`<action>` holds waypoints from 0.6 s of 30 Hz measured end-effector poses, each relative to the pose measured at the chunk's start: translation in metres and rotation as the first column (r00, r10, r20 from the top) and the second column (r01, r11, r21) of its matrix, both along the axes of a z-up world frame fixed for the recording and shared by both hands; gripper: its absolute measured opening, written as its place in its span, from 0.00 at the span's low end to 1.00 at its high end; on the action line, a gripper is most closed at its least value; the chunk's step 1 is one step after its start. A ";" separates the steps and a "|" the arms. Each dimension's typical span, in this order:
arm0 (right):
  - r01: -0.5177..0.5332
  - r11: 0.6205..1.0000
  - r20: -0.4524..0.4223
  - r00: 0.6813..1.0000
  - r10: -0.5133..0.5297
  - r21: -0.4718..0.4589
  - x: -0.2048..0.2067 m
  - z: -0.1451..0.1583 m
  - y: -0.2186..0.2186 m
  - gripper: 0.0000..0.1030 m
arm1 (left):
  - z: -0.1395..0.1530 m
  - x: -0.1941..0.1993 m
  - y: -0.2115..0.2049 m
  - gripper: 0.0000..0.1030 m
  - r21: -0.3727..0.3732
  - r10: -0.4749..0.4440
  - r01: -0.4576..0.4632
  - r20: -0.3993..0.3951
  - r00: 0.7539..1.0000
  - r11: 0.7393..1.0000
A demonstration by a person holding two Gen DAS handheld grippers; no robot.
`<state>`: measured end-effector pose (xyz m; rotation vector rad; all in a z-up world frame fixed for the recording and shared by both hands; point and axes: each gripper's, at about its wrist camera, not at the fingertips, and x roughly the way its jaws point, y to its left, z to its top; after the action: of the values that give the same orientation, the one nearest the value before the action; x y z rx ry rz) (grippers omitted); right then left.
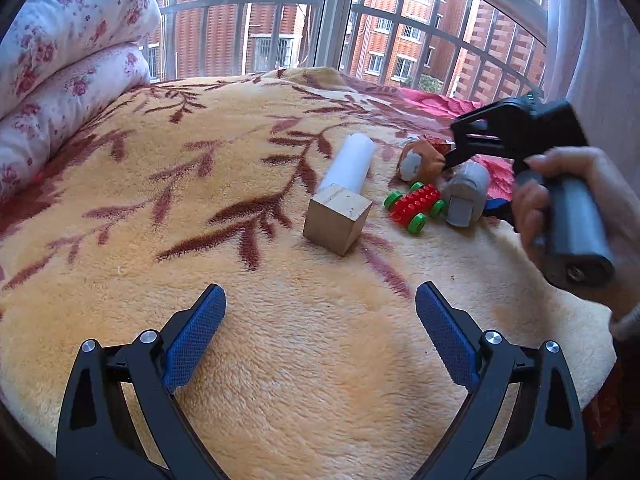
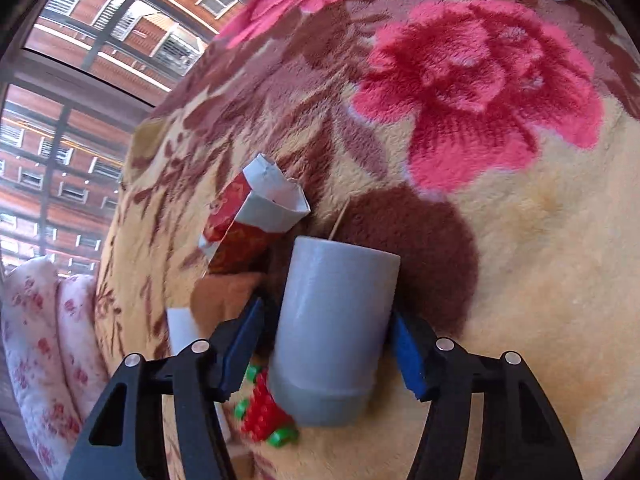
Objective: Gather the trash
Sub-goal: 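Grasp the grey cup with the right tool while the left tool grasps the wooden block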
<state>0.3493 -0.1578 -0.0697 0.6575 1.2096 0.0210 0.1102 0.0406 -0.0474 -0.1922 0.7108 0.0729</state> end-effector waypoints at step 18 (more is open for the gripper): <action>-0.281 0.929 0.402 0.843 0.359 -0.239 -0.138 0.063 -0.067 0.45 | 0.008 0.038 -0.002 0.91 0.035 0.053 -0.048 -0.141 0.989 0.998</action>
<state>0.2115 -0.2247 -0.0063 0.2667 0.8547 0.3304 0.1487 0.0383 -0.0391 -0.1755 0.8464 0.1472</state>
